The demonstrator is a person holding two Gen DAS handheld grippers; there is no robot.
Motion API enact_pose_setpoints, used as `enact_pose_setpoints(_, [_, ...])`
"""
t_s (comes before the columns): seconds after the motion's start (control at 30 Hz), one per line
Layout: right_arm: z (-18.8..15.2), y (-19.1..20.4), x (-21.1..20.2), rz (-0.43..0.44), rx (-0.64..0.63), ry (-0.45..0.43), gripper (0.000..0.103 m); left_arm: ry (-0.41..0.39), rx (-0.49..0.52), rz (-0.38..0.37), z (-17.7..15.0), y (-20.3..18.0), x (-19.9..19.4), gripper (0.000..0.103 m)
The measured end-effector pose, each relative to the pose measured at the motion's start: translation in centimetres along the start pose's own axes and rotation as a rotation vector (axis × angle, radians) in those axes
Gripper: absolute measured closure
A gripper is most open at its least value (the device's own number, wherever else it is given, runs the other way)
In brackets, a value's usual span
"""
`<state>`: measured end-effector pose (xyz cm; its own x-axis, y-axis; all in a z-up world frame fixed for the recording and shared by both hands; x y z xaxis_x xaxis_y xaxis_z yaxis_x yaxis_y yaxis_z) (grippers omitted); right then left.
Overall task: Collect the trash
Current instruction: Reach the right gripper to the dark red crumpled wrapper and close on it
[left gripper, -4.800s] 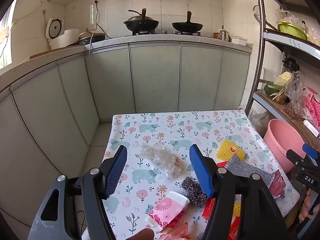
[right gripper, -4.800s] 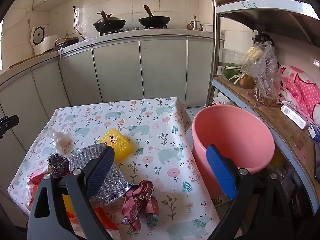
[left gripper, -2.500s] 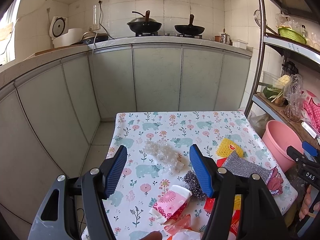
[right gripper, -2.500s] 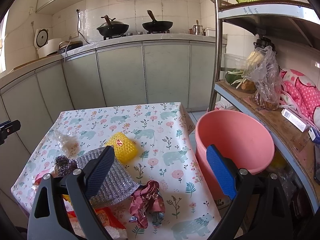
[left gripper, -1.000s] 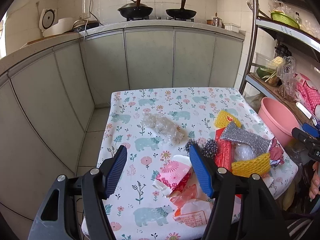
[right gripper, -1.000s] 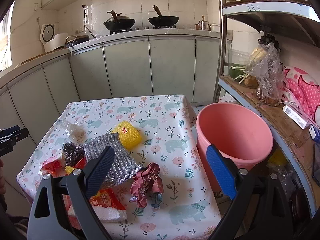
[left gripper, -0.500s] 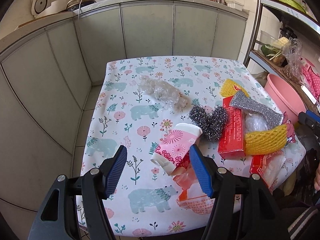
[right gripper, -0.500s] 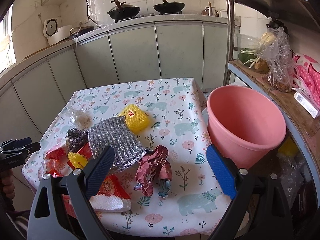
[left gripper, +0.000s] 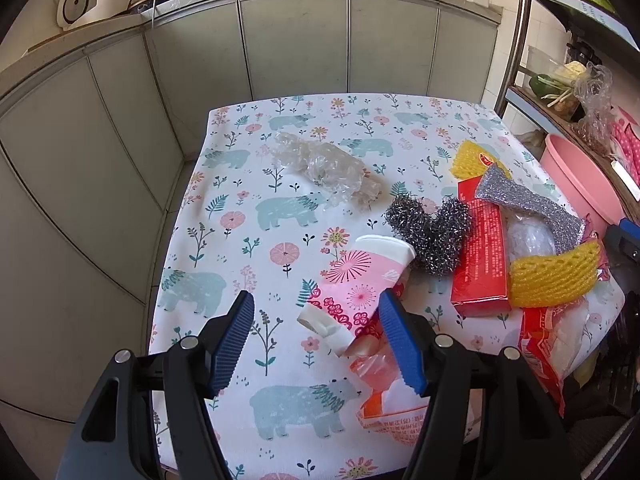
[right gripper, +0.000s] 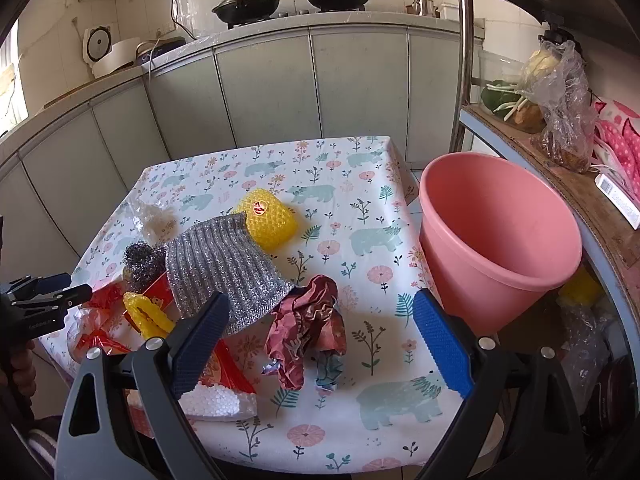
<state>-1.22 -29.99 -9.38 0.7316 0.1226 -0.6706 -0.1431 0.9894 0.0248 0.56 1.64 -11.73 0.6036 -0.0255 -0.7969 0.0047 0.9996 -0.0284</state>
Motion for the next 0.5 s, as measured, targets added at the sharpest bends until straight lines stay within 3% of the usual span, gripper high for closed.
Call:
enact_pose_setpoints(0.23, [-0.1, 0.4, 0.3, 0.004, -0.008, 0.015, 0.009, 0.007, -0.007, -0.012, 0.3, 0.2, 0.4, 0.038])
enact_pose_setpoints(0.5, [-0.3, 0.1, 0.8, 0.012, 0.004, 0.034, 0.009, 0.054, -0.031, -0.086, 0.4, 0.8, 1.2, 0.039])
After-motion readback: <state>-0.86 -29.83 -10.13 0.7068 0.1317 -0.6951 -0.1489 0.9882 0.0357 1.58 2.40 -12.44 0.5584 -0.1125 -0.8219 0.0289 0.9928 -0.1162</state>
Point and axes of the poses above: each gripper's, at about its wrist camera, not at the fingertips, and x roughly the way its jaws point, y to its left, z to its top, the point moved 3 cm from there along x, roughly the way its jaws point, and after that the axes turned 6 degrees about -x, right-handed, at the moved point
